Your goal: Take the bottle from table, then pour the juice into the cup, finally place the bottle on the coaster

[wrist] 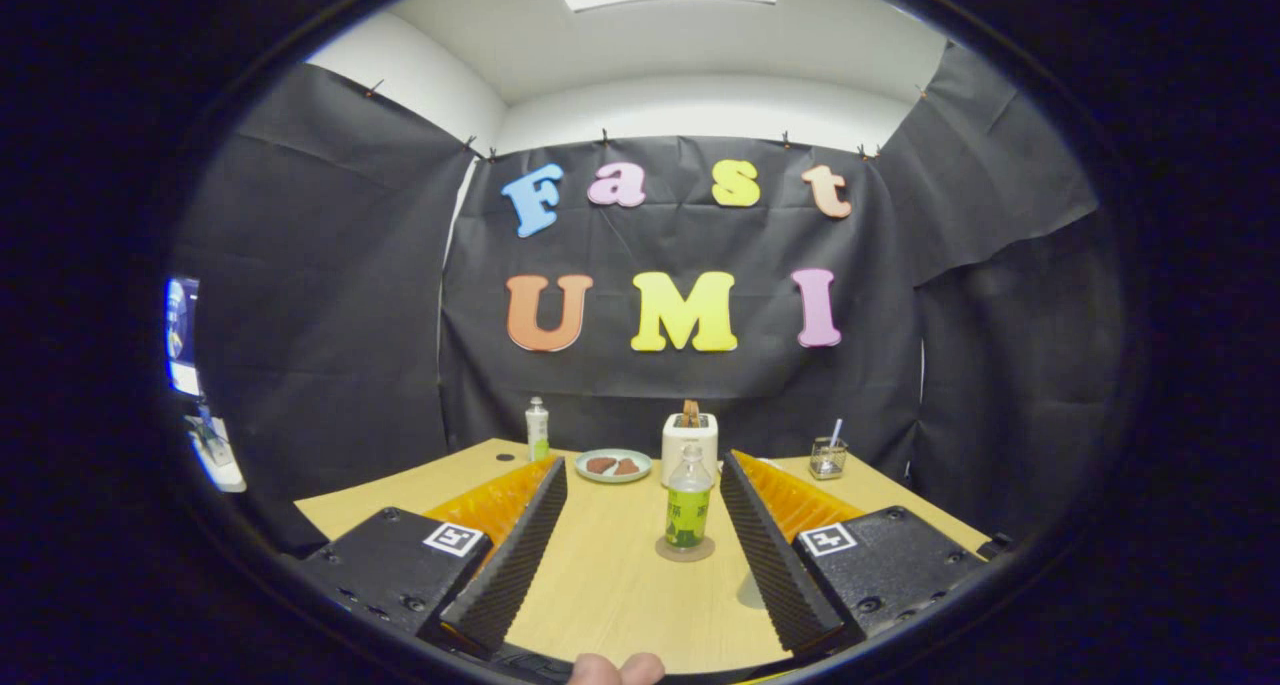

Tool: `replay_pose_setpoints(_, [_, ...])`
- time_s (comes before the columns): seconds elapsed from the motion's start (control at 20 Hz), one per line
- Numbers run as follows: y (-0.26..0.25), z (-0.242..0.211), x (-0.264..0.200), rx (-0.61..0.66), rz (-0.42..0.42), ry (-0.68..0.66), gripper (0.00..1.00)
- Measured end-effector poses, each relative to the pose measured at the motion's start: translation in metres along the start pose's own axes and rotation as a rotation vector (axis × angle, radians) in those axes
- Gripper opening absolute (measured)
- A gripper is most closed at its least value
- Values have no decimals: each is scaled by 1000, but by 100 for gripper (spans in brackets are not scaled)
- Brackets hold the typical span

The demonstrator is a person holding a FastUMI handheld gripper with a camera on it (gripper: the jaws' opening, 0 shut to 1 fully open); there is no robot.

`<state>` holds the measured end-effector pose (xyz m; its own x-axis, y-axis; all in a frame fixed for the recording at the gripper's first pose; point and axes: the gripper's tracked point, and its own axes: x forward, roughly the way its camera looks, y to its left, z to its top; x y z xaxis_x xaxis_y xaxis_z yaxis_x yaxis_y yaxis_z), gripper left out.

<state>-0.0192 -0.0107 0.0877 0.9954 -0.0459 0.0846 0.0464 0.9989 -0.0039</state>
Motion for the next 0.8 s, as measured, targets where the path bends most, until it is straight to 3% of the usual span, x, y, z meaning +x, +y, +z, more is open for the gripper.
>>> replay_pose_setpoints(0.8, [8,-7,-17,16,27,15,99])
